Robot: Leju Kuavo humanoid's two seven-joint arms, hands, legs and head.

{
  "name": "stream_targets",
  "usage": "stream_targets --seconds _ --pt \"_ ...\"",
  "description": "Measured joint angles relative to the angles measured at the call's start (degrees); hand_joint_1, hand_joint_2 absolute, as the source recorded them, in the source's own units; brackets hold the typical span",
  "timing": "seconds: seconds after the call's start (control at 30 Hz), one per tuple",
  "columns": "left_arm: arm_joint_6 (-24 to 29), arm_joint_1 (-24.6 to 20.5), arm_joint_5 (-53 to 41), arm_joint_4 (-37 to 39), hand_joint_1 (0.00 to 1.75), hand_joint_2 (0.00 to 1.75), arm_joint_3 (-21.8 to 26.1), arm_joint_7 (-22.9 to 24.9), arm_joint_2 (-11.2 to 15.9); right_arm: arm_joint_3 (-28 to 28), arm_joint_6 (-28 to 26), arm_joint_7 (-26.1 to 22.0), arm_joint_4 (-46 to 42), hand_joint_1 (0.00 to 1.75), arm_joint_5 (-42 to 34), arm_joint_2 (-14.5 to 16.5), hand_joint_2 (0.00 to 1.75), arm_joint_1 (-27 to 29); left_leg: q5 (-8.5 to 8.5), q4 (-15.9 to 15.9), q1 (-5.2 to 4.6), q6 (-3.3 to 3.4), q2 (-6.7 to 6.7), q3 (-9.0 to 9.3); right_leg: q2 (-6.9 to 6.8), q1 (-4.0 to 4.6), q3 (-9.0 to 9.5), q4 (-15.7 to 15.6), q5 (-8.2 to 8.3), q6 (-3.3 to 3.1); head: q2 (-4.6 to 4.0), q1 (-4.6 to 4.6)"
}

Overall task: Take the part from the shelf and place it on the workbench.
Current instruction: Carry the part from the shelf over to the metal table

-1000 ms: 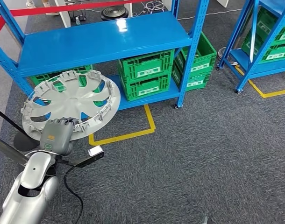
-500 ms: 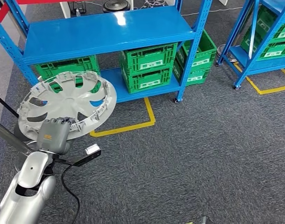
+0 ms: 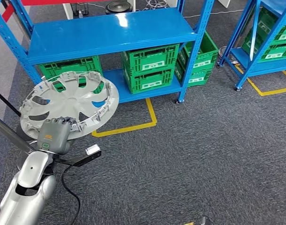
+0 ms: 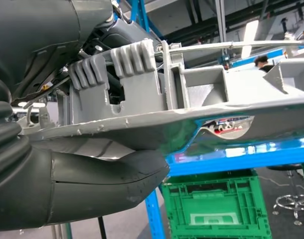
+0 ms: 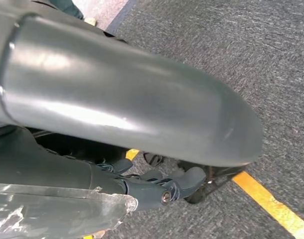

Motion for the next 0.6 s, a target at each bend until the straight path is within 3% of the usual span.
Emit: stream_targets --seconds 0.07,0.13,0.17,0.2,0.23,0.3,0.33,0.4,0.47,0.53,0.6 --pt "0.03 -0.12 -0.02 0.18 1.75 1.75 0.04 -0.04 -0.04 0.33 -0.16 0.07 0.00 0.00 0.00 -0.08 0.00 0.03 0.24 -0.11 0.18 -0.02 -0.24 -0.17 0.11 -0.15 -2.70 7.81 -4.64 0.10 0.00 0.06" --pt "0.01 -0.05 -0.03 0.43 1.75 1.75 0.05 -0.04 -0.04 0.62 -0.28 0.15 0.00 0.00 0.01 -0.20 0.00 0.10 0.42 -0.02 0.47 -0.44 -0.75 -0.39 0.12 -0.42 -4.09 13.41 -7.07 0.44 0.00 0.04" --pt "0.00 -0.03 -0.03 0.55 1.75 1.75 0.05 -0.05 -0.07 0.76 -0.30 0.19 0.00 0.00 0.01 -0.26 0.00 0.12 0.51 0.10 0.75 -0.82 -1.19 -0.56 0.17 -0.63 -3.27 13.04 -6.81 0.70 0.00 0.05" --pt "-0.01 -0.04 -0.03 0.65 1.75 1.75 0.06 -0.05 -0.10 0.91 -0.32 0.19 0.00 0.00 0.01 -0.31 0.00 0.13 0.54 0.33 1.11 -1.32 -1.73 -0.77 0.38 -0.95 -1.34 10.46 -5.75 1.06 0.00 0.04" --pt "-0.01 -0.13 -0.03 0.72 1.75 1.75 0.06 -0.06 -0.15 1.08 -0.32 0.21 0.00 0.00 0.00 -0.35 0.00 0.13 0.45 0.82 1.44 -1.95 -2.29 -1.11 1.30 -1.42 1.13 6.67 -4.86 1.61 0.00 0.06" --pt "0.00 -0.39 -0.05 0.79 1.75 1.75 0.07 -0.05 -0.21 1.52 -0.34 0.30 0.01 0.00 0.00 -0.28 0.00 0.09 0.23 2.19 1.79 -3.20 -3.44 -2.21 3.26 -2.00 4.67 1.43 -4.26 1.81 0.00 0.26" --pt "-0.01 -0.47 -0.06 0.82 1.75 1.75 0.08 -0.06 -0.22 1.74 -0.39 0.33 0.02 0.00 0.00 -0.22 0.00 0.07 0.29 2.67 1.82 -3.67 -3.91 -2.73 3.81 -2.06 5.15 0.77 -4.58 1.51 0.00 0.30" --pt "-0.02 -0.46 -0.07 0.89 1.75 1.75 0.09 -0.08 -0.24 2.03 -0.51 0.36 0.02 0.00 0.00 -0.17 0.00 0.09 0.72 2.80 1.97 -4.20 -4.74 -3.38 2.84 -1.78 4.75 1.59 -4.65 0.29 0.00 0.26" --pt "-0.03 -0.41 -0.07 0.95 1.75 1.75 0.09 -0.12 -0.25 2.21 -0.56 0.36 0.02 0.00 0.00 -0.17 0.00 0.09 0.05 3.73 2.03 -4.53 -3.89 -4.10 1.74 -1.59 4.45 1.87 -4.51 -0.77 0.00 0.14" --pt "-0.03 -0.51 -0.07 0.97 1.75 1.75 0.08 -0.20 -0.27 2.37 -0.56 0.34 0.02 0.00 0.00 -0.17 0.00 0.09 -3.13 8.85 1.82 -4.57 -1.70 -6.44 0.52 -1.34 4.16 1.86 -4.30 -1.68 0.00 -0.13" --pt "-0.03 -0.62 -0.07 1.00 1.75 1.75 0.06 -0.33 -0.33 2.44 -0.66 0.33 0.02 0.00 0.00 -0.18 0.00 0.18 -6.79 16.37 1.67 -4.39 -0.63 -9.67 -0.84 -0.94 3.83 1.85 -4.12 -2.13 0.00 -0.27"
